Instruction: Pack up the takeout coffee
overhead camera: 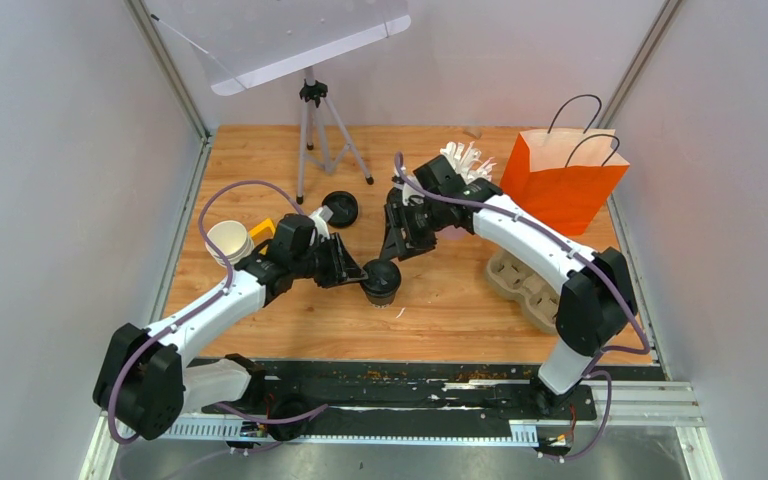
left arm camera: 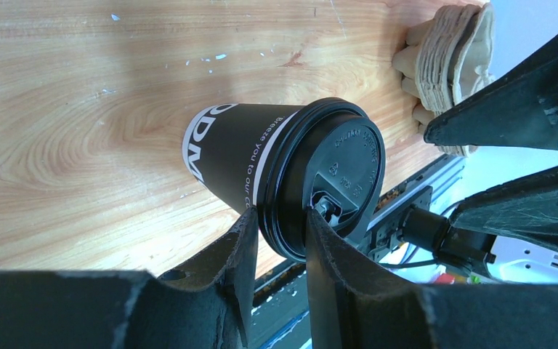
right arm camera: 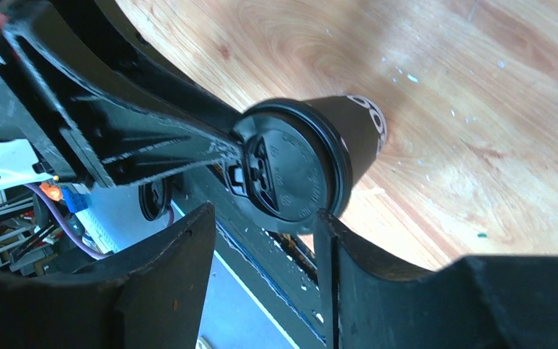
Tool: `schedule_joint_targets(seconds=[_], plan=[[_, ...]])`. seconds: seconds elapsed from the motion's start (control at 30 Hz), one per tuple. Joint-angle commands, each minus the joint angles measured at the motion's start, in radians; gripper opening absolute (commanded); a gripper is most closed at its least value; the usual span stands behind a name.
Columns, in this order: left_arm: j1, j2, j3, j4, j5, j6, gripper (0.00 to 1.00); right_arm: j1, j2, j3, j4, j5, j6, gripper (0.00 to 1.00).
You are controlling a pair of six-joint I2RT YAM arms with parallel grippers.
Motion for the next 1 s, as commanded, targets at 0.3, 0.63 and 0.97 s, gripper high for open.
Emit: schedule_joint_targets(seconds=[0.3, 0.63, 0.97], plan=[[-0.004, 0.028, 0.003, -0.079, -0.031, 0.082, 0.36, -0.028, -0.055, -0.134, 0.034, -0.034, -0.005, 0.47], [-0.004, 0.038, 0.011, -0.083, -0.034, 0.085, 0.35, -0.028, -0.039, -0.182, 0.089, -0.060, 0.014, 0.32], [-0.004, 0.047, 0.001, -0.091, -0.047, 0.093, 0.34, -0.028, -0.032, -0.236, 0.095, -0.067, -0.004, 0.25]])
